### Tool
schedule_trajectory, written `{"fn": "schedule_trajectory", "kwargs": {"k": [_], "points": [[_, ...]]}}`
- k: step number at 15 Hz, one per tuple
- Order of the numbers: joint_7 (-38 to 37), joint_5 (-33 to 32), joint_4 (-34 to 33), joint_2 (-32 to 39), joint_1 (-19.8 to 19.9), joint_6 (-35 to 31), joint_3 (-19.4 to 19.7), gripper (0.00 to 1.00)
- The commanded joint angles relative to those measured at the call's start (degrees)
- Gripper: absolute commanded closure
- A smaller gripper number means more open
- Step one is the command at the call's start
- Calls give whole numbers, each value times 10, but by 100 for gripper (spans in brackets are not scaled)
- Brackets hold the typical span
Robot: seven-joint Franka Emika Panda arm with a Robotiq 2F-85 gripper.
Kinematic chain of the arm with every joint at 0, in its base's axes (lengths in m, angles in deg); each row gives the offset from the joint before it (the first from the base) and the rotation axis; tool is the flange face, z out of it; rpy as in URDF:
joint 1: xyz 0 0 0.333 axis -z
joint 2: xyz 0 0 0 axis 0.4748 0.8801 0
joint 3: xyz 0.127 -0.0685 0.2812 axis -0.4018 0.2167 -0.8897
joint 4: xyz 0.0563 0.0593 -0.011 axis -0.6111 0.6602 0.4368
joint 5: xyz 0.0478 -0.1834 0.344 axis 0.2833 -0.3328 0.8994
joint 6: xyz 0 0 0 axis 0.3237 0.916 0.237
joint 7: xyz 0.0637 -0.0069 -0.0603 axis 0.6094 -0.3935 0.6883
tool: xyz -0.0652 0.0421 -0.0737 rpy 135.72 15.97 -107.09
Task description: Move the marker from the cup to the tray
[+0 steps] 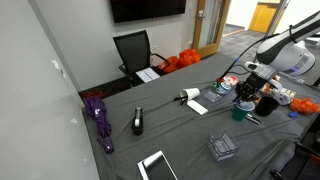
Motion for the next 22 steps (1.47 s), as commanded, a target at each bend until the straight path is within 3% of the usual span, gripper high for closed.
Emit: {"fn": "schedule_trajectory", "kwargs": {"k": [1, 10, 16, 22], "points": [[19, 18, 18, -49, 4, 41, 8, 95], [-24, 43, 13, -146, -7, 136, 34, 95], [-192, 29, -40, -198, -3, 144, 54, 95], [-317, 78, -147, -132, -12, 82, 69, 95]]}}
